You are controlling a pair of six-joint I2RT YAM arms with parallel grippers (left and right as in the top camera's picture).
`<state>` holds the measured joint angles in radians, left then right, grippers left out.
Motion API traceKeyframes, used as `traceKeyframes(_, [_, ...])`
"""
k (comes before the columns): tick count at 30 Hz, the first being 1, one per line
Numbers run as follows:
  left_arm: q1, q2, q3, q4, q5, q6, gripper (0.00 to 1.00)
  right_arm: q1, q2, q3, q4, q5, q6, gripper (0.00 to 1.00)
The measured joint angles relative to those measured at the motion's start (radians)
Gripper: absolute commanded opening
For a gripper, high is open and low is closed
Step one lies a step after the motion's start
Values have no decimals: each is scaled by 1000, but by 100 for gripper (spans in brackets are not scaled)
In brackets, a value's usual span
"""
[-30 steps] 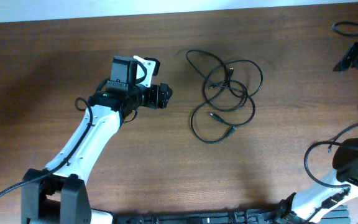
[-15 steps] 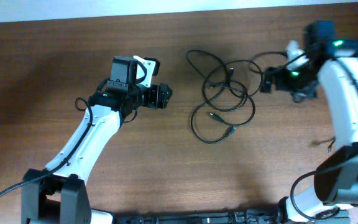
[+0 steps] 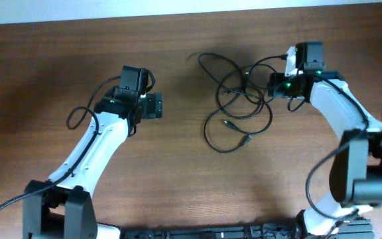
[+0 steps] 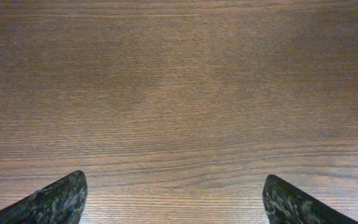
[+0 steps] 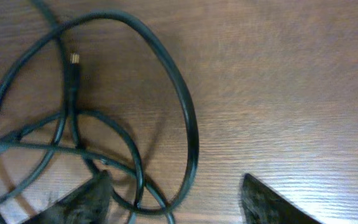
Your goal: Untangle cables
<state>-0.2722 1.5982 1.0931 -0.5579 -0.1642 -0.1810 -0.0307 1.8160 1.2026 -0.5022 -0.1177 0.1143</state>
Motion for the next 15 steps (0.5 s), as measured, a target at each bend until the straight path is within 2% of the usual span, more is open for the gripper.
traceKeyframes(2, [0, 0, 0, 0, -5, -3, 91, 2, 45, -5, 16, -16, 43, 54])
traceKeyframes(3, [0, 0, 0, -2, -4, -3, 91, 3, 63, -8, 23, -27, 56, 46])
traceKeyframes(4, [0, 0, 0, -3, -1, -3, 91, 4, 93, -10, 32, -45, 69, 28])
traceKeyframes(5, [0, 0, 0, -3, 4, -3, 91, 4, 105, -10, 35, -54, 85, 20])
traceKeyframes(8, [0, 0, 0, -6, 10, -3, 91, 5, 117, -10, 48, -107, 98, 4])
traceKeyframes(12, [0, 0, 0, -11, 15, -3, 90, 5, 117, 0, 35, -205, 101, 4])
traceKeyframes(15, [0, 0, 0, -11, 18, -3, 90, 5, 116, 55, -46, -282, 100, 4])
